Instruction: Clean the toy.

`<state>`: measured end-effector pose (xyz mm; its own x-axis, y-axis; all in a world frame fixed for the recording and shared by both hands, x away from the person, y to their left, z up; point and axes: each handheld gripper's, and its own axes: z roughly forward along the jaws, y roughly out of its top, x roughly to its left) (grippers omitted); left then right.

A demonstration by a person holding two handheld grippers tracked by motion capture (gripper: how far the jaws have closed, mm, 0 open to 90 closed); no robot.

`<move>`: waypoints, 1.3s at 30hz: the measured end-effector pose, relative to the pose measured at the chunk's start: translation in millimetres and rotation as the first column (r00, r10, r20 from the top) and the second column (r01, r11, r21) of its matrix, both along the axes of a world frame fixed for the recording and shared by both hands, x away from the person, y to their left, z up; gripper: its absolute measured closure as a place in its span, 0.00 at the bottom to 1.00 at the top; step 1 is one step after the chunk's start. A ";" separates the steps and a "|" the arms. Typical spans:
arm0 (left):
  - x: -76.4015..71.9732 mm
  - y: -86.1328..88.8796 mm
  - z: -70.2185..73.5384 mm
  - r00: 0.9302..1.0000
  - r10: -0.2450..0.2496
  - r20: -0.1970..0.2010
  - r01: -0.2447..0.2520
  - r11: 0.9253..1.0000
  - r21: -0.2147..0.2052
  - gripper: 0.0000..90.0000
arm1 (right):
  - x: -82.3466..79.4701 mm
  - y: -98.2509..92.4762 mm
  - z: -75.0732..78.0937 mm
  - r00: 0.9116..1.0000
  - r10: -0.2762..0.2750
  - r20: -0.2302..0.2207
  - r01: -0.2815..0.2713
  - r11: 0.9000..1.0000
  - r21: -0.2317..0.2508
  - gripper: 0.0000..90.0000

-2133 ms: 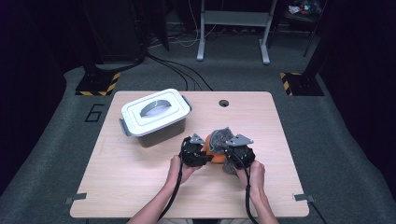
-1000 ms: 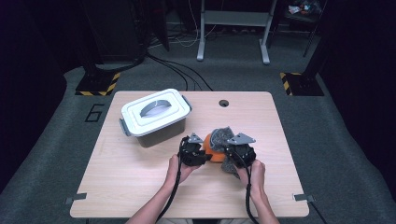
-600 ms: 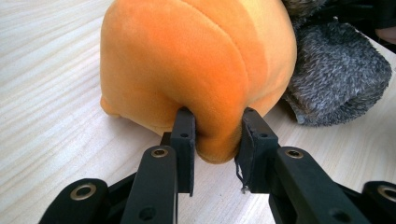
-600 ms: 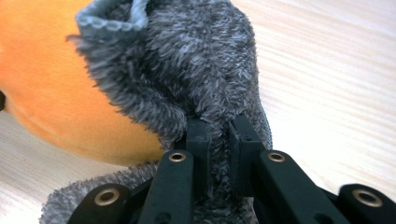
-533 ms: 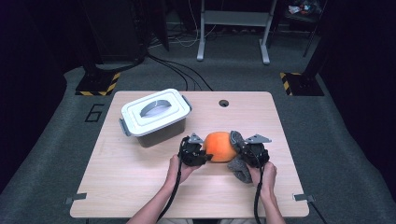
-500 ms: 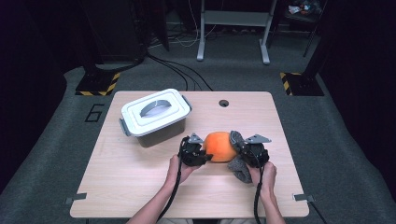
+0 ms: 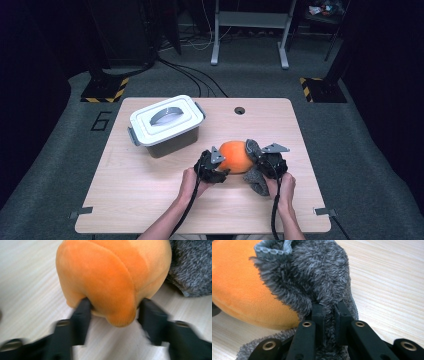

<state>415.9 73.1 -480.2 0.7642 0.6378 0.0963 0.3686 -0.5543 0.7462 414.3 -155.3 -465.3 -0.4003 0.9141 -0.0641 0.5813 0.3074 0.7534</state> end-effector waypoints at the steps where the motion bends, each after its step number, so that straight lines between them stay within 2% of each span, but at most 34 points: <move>1: -0.2 -0.3 0.6 1.000 0.001 -0.005 -0.001 1.000 -0.014 0.68 | -0.2 -0.2 0.3 1.000 0.004 -0.001 -0.004 1.000 0.003 0.90; 2: 0.8 0.8 1.8 1.000 -0.001 -0.012 0.001 1.000 -0.023 0.73 | -0.8 -1.2 0.5 1.000 0.003 0.004 -0.003 1.000 -0.002 0.90; 3: 1.7 1.9 3.3 1.000 0.003 -0.025 -0.004 0.999 -0.035 0.76 | -1.8 -1.1 0.9 1.000 -0.007 0.011 0.006 1.000 0.013 0.90; 5: 4.2 4.6 5.8 0.998 0.012 -0.064 -0.017 0.996 -0.083 0.79 | -5.3 -3.4 3.9 0.999 0.011 0.031 -0.011 1.000 0.016 0.90; 6: 5.4 5.5 6.9 0.997 0.013 -0.076 -0.020 0.995 -0.093 0.79 | -7.4 -2.8 6.1 0.999 0.016 0.040 -0.017 1.000 0.019 0.90; 8: 7.5 7.1 10.8 0.992 0.019 -0.128 -0.037 0.990 -0.140 0.79 | -12.2 1.1 11.6 0.998 0.034 0.054 -0.035 0.999 0.022 0.90; 12: 8.4 7.8 18.8 0.982 0.029 -0.186 -0.064 0.982 -0.181 0.79 | -20.9 14.6 25.4 0.994 0.072 0.085 -0.073 0.997 0.009 0.90; 15: 9.6 8.7 22.9 0.975 0.033 -0.220 -0.080 0.975 -0.208 0.79 | -26.5 25.5 35.6 0.987 0.121 0.109 -0.123 0.992 0.003 0.90; 17: 9.4 7.1 24.0 0.975 0.034 -0.220 -0.080 0.976 -0.204 0.79 | -30.3 36.5 40.2 0.984 0.143 0.109 -0.143 0.990 -0.009 0.90; 18: 9.4 6.5 23.7 0.975 0.034 -0.221 -0.081 0.975 -0.205 0.79 | -29.9 41.4 40.9 0.980 0.162 0.113 -0.158 0.987 -0.039 0.90; 20: 10.2 7.1 23.3 0.974 0.030 -0.225 -0.076 0.977 -0.199 0.79 | -29.8 46.4 40.2 0.982 0.157 0.106 -0.151 0.987 -0.054 0.90; 21: 12.2 8.8 21.2 0.972 0.031 -0.233 -0.079 0.977 -0.198 0.78 | -24.6 49.9 36.2 0.983 0.157 0.096 -0.151 0.986 -0.073 0.90; 22: 12.8 9.5 19.8 0.970 0.035 -0.239 -0.086 0.974 -0.208 0.78 | -22.9 50.5 34.9 0.985 0.147 0.091 -0.142 0.988 -0.059 0.90; 25: 15.3 12.3 16.6 0.970 0.037 -0.242 -0.090 0.973 -0.212 0.78 | -18.6 49.0 31.4 0.986 0.145 0.078 -0.141 0.988 -0.056 0.90; 28: 16.9 14.3 14.1 0.969 0.035 -0.244 -0.090 0.972 -0.217 0.78 | -16.2 45.6 27.2 0.988 0.132 0.076 -0.127 0.989 -0.072 0.90; 34: 17.8 14.5 12.9 0.968 0.028 -0.249 -0.087 0.970 -0.227 0.78 | -8.2 22.0 15.7 0.997 0.061 0.041 -0.059 0.997 -0.046 0.90; 38: 17.8 13.4 13.0 0.968 0.032 -0.249 -0.091 0.969 -0.230 0.78 | -4.9 8.7 10.0 1.000 0.027 0.014 -0.026 0.999 -0.041 0.90; 39: 18.2 13.7 13.2 0.969 0.032 -0.246 -0.089 0.970 -0.226 0.78 | -4.4 7.5 9.0 1.000 0.014 0.021 -0.013 0.999 -0.037 0.90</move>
